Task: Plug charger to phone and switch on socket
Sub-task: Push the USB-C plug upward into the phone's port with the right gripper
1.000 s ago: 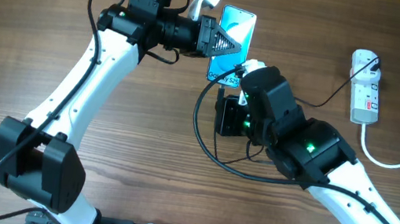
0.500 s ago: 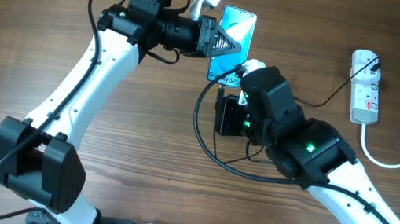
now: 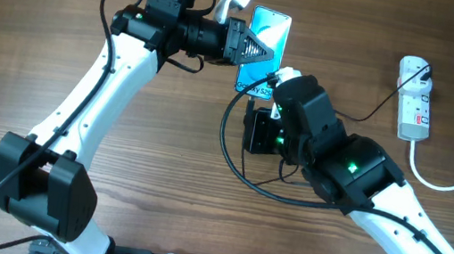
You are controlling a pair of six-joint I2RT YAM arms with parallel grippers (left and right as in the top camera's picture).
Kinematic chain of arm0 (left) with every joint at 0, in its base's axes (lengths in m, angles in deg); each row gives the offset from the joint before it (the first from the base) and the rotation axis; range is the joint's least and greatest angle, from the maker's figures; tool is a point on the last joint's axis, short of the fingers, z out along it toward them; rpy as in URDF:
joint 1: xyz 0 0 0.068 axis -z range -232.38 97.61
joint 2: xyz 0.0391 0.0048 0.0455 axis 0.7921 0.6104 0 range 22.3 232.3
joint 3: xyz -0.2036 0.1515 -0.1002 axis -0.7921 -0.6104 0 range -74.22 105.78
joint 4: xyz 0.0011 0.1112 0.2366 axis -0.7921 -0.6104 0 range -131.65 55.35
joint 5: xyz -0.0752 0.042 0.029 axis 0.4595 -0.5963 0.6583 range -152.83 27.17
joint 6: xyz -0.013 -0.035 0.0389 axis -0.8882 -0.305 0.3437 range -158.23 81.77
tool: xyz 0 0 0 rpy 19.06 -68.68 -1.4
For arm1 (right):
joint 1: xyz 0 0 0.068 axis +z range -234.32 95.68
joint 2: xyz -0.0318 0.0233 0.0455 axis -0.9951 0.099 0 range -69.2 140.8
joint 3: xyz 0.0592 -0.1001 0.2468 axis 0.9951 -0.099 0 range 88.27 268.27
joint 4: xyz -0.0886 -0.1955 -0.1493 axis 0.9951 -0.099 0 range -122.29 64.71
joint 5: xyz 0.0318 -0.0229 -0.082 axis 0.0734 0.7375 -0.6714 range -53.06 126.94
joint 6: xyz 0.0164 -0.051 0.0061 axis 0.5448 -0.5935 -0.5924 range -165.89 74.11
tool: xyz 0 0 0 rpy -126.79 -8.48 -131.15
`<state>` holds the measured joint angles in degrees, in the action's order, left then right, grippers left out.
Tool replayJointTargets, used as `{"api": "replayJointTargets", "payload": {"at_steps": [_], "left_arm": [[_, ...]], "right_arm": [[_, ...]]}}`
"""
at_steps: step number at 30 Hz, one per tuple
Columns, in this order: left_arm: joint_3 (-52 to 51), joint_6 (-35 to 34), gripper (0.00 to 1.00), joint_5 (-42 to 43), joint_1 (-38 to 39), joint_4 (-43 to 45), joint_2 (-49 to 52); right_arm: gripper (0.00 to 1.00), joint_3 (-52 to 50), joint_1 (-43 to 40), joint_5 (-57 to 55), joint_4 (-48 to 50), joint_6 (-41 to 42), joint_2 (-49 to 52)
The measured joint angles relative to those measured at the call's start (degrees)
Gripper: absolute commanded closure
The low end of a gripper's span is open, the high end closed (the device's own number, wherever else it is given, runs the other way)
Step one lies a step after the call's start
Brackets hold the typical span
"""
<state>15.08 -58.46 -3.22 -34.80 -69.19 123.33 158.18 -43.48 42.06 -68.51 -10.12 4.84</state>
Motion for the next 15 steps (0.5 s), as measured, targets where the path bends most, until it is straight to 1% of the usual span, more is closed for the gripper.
{"api": "replayJointTargets", "payload": {"at_steps": [15], "left_arm": [[0.0, 0.0, 0.96, 0.3, 0.0, 0.0, 0.0]], "right_arm": [[0.95, 0.0, 0.0, 0.4, 0.0, 0.0, 0.0]]}}
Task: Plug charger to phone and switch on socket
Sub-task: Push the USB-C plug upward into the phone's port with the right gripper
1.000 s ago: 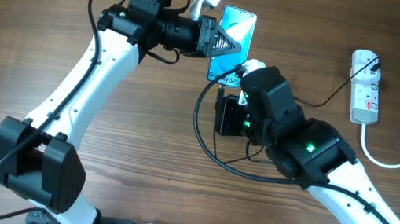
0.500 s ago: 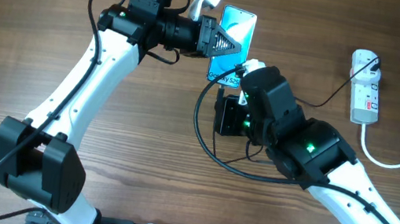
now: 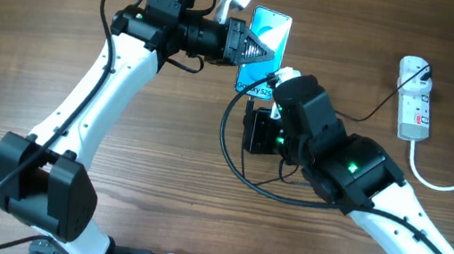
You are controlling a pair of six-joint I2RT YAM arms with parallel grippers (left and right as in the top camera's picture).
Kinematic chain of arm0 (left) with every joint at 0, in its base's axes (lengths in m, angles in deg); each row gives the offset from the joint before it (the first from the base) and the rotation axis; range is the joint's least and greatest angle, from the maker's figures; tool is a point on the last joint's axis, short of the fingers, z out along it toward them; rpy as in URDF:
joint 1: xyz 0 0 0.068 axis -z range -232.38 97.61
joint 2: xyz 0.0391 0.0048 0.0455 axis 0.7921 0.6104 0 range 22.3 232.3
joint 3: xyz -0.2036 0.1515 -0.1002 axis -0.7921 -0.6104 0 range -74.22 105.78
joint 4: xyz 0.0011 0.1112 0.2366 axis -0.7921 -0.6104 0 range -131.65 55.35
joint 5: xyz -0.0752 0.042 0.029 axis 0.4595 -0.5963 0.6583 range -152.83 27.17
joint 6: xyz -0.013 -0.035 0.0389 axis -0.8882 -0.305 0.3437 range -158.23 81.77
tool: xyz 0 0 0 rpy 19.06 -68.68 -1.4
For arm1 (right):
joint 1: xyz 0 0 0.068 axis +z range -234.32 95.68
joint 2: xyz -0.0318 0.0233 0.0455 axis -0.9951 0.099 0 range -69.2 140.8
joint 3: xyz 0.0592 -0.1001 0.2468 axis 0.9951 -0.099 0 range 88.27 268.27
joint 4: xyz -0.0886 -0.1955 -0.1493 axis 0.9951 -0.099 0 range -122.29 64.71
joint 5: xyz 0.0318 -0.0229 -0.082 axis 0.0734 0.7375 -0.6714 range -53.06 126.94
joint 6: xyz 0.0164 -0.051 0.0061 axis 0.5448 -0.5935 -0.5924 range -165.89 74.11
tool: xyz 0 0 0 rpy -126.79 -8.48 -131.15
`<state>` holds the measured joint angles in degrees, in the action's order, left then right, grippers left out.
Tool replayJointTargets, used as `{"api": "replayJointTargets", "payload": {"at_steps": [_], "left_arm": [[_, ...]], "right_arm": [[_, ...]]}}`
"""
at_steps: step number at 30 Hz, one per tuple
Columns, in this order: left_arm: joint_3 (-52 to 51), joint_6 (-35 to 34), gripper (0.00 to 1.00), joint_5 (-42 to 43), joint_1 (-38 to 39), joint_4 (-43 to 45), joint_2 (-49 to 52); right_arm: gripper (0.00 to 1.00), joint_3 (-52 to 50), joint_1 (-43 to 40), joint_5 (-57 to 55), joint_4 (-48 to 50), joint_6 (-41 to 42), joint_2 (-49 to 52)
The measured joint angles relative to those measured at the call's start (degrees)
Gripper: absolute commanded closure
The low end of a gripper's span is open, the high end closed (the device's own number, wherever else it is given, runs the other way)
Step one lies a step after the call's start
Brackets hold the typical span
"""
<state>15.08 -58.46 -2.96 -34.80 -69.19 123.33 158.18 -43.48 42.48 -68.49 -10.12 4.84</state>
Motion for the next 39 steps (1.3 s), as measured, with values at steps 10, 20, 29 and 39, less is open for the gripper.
{"api": "replayJointTargets", "payload": {"at_steps": [10, 20, 29, 39], "left_arm": [[0.0, 0.0, 0.96, 0.2, 0.0, 0.0, 0.0], [0.0, 0.0, 0.96, 0.2, 0.0, 0.0, 0.0], [0.0, 0.0, 0.96, 0.2, 0.0, 0.0, 0.0], [0.0, 0.0, 0.96, 0.1, -0.1, 0.0, 0.0]], "right_arm": [[0.95, 0.0, 0.0, 0.0, 0.5, 0.0, 0.0], [0.96, 0.0, 0.0, -0.1, 0.8, 0.0, 0.0], [0.95, 0.0, 0.0, -0.5, 1.2, 0.0, 0.0], [0.95, 0.0, 0.0, -0.9, 1.8, -0.4, 0.1]]}}
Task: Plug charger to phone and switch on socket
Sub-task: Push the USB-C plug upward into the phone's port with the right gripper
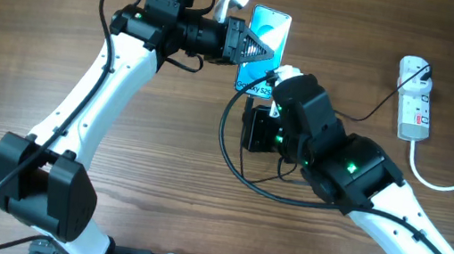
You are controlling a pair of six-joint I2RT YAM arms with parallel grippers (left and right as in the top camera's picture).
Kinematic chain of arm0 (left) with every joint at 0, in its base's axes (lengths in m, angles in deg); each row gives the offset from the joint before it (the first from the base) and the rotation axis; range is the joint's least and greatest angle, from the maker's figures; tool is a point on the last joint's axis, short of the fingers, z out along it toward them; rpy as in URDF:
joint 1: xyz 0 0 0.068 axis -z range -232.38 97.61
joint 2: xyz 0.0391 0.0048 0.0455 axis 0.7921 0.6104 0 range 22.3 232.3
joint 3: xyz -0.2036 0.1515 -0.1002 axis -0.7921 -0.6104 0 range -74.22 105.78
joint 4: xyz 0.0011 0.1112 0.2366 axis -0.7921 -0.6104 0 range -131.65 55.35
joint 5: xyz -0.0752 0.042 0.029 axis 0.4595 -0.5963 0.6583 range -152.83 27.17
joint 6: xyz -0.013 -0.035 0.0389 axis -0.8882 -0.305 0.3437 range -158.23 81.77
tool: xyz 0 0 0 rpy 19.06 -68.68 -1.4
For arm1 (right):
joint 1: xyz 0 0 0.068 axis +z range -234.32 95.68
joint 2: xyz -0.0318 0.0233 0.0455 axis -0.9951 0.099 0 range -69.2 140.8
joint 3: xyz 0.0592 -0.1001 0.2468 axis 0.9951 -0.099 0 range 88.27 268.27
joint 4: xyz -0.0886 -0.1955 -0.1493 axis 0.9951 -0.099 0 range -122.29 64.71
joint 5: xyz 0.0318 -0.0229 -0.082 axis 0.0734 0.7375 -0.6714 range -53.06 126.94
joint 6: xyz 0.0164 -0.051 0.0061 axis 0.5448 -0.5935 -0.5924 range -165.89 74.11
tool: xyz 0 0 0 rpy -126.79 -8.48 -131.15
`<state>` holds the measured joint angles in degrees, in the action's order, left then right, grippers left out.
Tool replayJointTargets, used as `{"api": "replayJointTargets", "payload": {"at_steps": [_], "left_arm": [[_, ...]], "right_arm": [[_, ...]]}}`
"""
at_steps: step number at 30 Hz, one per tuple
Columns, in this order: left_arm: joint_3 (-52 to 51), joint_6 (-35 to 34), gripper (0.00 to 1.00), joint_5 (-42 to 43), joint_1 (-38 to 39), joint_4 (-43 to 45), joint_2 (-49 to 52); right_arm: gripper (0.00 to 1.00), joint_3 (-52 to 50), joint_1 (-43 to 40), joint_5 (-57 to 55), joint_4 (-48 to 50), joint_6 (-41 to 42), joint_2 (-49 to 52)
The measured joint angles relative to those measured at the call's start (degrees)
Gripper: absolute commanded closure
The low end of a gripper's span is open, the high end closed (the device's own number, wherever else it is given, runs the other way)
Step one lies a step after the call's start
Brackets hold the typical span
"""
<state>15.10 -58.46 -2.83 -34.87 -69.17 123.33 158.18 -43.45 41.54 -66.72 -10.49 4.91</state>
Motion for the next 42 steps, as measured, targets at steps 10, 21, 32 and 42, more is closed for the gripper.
{"api": "replayJointTargets", "payload": {"at_steps": [10, 21, 32, 42], "left_arm": [[0.2, 0.0, 0.96, -0.8, -0.3, 0.4, 0.0], [0.6, 0.0, 0.96, -1.3, -0.4, 0.7, 0.0], [1.0, -0.2, 0.96, -1.7, -0.6, 0.7, 0.0], [1.1, -0.2, 0.96, -1.9, -0.7, 0.3, 0.0]], "right_arm": [[0.95, 0.0, 0.4, -2.2, 1.0, -2.9, 0.6], [0.96, 0.0, 0.6, -3.5, 1.6, -4.3, 0.6], [0.95, 0.6, 0.6, -4.2, 1.6, -5.8, 0.6], [0.88, 0.7, 0.7, -4.7, 1.7, -6.1, 0.6]]}}
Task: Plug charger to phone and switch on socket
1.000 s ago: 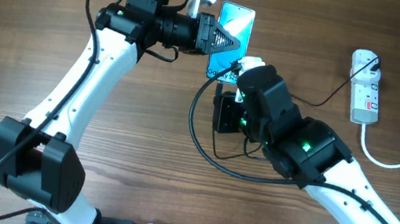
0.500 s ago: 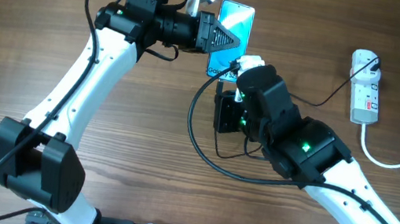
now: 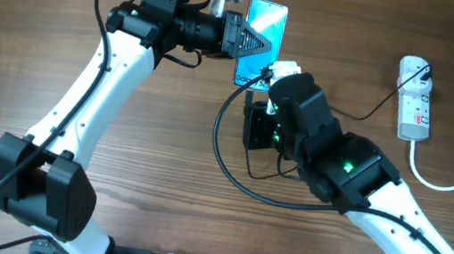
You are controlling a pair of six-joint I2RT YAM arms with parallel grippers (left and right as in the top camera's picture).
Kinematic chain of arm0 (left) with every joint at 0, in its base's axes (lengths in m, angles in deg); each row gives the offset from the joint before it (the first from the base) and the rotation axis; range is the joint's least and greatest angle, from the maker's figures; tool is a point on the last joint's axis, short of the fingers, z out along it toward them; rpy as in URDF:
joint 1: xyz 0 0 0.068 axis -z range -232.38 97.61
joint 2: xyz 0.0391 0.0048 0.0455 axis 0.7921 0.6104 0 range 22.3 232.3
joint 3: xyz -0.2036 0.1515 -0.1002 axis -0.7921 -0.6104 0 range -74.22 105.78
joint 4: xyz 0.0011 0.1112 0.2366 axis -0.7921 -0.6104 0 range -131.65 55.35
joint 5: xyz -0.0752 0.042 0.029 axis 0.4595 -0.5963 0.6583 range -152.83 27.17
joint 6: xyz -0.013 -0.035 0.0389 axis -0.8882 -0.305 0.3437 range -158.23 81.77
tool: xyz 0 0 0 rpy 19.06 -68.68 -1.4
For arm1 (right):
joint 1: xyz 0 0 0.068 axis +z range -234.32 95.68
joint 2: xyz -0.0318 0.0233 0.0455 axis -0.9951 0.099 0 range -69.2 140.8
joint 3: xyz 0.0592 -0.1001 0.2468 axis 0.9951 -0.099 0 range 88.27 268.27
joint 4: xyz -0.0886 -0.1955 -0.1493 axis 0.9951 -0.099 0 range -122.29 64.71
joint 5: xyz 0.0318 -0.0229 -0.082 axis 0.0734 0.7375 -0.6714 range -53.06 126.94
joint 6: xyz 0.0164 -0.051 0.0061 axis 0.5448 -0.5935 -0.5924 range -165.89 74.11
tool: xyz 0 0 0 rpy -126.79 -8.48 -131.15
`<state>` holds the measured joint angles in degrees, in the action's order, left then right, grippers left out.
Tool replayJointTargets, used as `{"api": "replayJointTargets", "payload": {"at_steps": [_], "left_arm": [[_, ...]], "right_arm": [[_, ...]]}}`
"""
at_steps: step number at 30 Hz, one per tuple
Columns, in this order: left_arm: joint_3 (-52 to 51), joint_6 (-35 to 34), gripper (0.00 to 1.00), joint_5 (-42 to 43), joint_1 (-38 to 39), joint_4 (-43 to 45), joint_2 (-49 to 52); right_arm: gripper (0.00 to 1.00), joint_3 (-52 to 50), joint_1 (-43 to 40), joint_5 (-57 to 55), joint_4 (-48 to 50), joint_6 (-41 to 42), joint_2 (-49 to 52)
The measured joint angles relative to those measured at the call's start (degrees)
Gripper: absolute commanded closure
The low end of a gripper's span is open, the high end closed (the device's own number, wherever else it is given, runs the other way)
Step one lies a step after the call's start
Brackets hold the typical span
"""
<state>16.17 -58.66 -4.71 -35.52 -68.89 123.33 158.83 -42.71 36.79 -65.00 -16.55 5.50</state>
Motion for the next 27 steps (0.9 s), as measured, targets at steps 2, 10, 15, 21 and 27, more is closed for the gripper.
{"api": "replayJointTargets", "payload": {"at_steps": [2, 10, 15, 21, 27], "left_arm": [[0.0, 0.1, 0.96, 0.0, 0.0, -0.9, 0.0], [-0.3, 0.0, 0.96, 1.7, 1.1, -2.5, 0.0], [-0.3, 0.1, 0.96, -2.5, 1.1, -3.3, 0.0], [-0.4, 6.8, 0.96, -4.4, 1.1, -7.0, 0.0], [-0.5, 23.5, 0.96, 13.8, 1.1, -9.2, 0.0]], "right_arm": [[0.88, 0.4, 0.0, -1.4, 1.7, -0.1, 0.0], [0.52, 3.5, -1.2, -6.7, 3.3, -0.7, 0.0], [0.01, 3.5, -1.2, -7.3, 1.2, 0.8, 0.0], [0.0, 3.5, -4.9, -6.5, -4.6, 4.0, -4.3], [0.0, 3.7, -17.7, -4.8, -16.8, 5.8, -10.0]]}}
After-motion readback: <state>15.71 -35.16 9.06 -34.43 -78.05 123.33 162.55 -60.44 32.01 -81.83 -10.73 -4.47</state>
